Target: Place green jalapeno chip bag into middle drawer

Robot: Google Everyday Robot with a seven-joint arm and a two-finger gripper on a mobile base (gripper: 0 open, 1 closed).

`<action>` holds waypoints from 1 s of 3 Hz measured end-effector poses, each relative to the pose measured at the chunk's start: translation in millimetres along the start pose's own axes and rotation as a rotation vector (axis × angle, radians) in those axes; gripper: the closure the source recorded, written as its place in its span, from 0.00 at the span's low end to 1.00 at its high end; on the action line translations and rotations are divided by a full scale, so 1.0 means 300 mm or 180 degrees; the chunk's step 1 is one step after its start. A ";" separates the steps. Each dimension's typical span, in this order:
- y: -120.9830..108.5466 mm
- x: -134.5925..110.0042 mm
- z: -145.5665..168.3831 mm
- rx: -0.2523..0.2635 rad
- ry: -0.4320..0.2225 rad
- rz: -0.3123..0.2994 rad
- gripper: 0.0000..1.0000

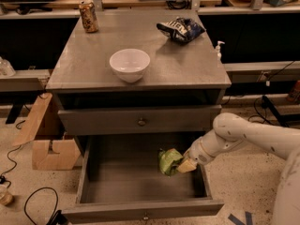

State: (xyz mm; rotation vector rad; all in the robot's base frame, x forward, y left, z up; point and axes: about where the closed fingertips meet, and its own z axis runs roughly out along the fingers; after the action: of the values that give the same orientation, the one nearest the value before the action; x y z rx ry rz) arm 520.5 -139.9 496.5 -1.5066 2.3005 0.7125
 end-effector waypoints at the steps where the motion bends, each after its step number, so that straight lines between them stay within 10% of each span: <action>1: -0.006 0.001 0.011 0.0011 0.0012 0.0072 0.85; 3: -0.001 0.001 0.023 -0.0012 0.0018 0.0072 0.39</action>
Offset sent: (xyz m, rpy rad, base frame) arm 0.0020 0.0005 -0.0034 -0.0063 0.0116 -0.0228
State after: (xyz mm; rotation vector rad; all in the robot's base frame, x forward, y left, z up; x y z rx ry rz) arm 520.5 -136.3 490.5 -1.4884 2.3251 0.7200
